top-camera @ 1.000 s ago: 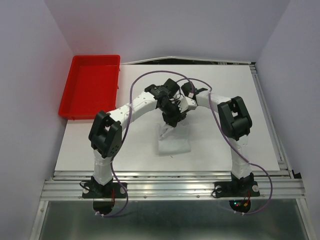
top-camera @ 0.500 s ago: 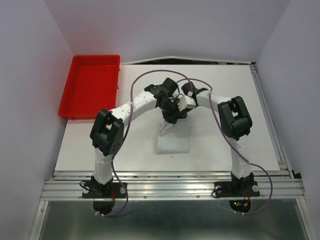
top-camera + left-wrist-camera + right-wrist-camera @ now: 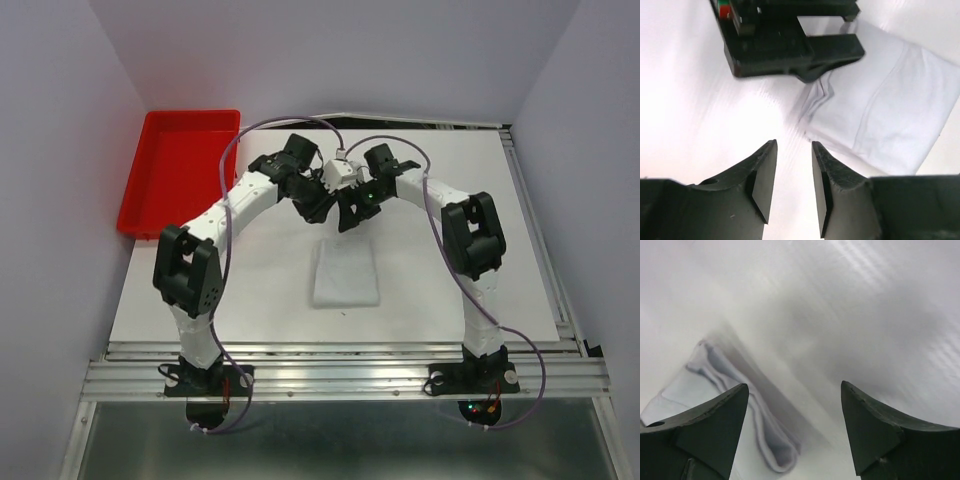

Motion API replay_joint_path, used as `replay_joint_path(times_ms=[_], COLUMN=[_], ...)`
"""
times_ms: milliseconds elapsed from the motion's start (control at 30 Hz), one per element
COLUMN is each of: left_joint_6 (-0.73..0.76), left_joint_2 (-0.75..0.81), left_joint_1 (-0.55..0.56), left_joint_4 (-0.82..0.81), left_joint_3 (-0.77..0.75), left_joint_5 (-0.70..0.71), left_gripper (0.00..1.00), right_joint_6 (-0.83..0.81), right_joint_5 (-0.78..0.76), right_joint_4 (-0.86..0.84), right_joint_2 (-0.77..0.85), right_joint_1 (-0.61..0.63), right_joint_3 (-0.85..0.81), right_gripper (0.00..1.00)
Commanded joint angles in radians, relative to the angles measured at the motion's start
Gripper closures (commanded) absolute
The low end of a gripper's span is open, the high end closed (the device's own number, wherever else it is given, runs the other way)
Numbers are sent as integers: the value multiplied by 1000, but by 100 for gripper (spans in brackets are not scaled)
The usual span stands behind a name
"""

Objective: Fold and stack the skirts
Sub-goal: Fold the skirt, then neatly place the folded skirt to the corner

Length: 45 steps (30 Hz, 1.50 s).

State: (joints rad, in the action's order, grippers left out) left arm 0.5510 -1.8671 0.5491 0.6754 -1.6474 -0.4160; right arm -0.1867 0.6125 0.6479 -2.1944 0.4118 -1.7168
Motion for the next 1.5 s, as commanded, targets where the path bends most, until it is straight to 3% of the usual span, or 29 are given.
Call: replay_joint_path(times_ms=[0, 100, 167, 233, 400, 467, 600, 900, 1033, 1167, 1267, 1467], left_joint_6=[-114, -232, -318, -373, -439, -434, -419, -388, -390, -373, -355, -342], left_joint_2=[183, 282, 367, 440, 536, 557, 556, 585, 588, 583, 569, 546], left_joint_1=[8, -15, -43, -61, -109, -139, -181, -193, -205, -232, -244, -250], left_joint_4=[-83, -196, -255, -338, -387, -372, -317, -306, -306, -292, -280, -286], left_joint_3=[69, 187, 276, 348, 416, 423, 400, 454, 456, 439, 426, 411], left_joint_5=[0, -23, -32, -24, 20, 39, 23, 39, 51, 40, 19, -6], left_gripper=[53, 53, 53, 44, 31, 26, 26, 26, 26, 25, 25, 24], right_joint_6=[55, 69, 82, 95, 86, 90, 108, 112, 102, 32, -81, -402], right_joint_5=[-210, -200, -116, -80, -219, -286, -377, -431, -537, -537, -505, -482], right_joint_4=[-65, -44, -5, 32, -20, -25, -22, -28, -50, -57, -10, 58], right_joint_2=[107, 189, 226, 287, 410, 392, 337, 249, 197, 246, 291, 364], right_joint_1=[-22, -22, -22, 10, 223, 283, 303, 321, 321, 214, 63, -200], right_joint_3=[-102, -78, -52, 26, 287, 341, 358, 449, 503, 557, 562, 623], right_gripper=[20, 20, 23, 25, 25, 25, 25, 26, 27, 25, 23, 14])
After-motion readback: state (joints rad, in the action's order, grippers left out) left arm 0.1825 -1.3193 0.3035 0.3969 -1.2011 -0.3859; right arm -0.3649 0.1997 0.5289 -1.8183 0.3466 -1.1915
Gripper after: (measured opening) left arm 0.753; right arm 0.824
